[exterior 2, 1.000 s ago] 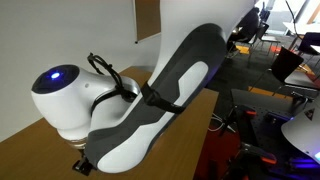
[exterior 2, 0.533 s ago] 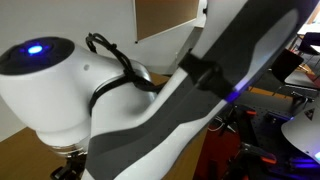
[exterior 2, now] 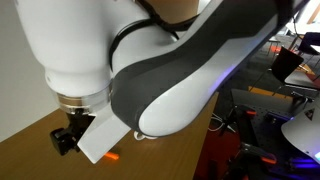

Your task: Take the marker out of the mug and place it on the table

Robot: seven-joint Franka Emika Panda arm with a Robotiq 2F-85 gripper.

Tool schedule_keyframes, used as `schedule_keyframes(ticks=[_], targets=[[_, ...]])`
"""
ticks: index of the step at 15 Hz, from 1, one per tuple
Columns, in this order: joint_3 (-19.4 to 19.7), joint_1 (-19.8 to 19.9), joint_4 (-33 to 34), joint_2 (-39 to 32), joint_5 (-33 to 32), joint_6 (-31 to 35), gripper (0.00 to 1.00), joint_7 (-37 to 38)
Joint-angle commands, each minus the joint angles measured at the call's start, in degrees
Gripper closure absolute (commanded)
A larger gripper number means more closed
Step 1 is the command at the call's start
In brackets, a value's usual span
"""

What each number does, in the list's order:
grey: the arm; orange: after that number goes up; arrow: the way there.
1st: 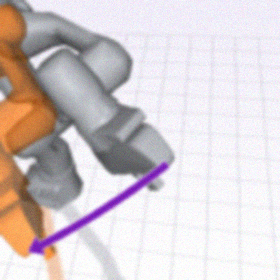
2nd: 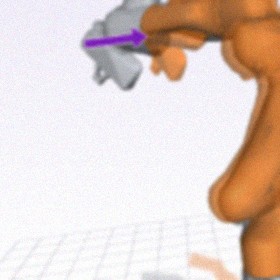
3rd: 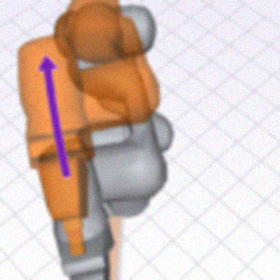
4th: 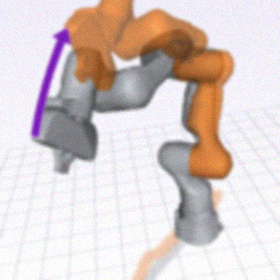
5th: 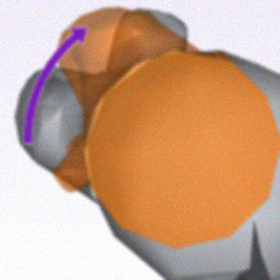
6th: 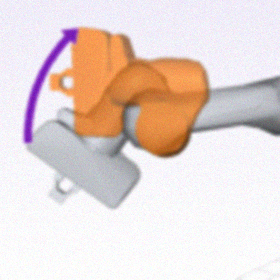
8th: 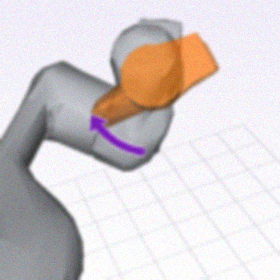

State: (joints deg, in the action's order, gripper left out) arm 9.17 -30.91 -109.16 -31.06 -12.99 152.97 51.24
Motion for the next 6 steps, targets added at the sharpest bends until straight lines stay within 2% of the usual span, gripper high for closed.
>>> schedule_keyframes(ticks=[1,2,3,6], targets=[[1.0,-0.6,-5.9,5.3,-4.1,2.3,0.0,5.3],[0.7,-0.4,-6.9,6.2,-5.1,2.9,0.0,5.9],[-1.2,1.4,-2.6,2.8,-4.0,0.5,0.0,3.9],[-1.3,1.5,-4.4,4.3,-4.9,1.0,0.0,4.8]])
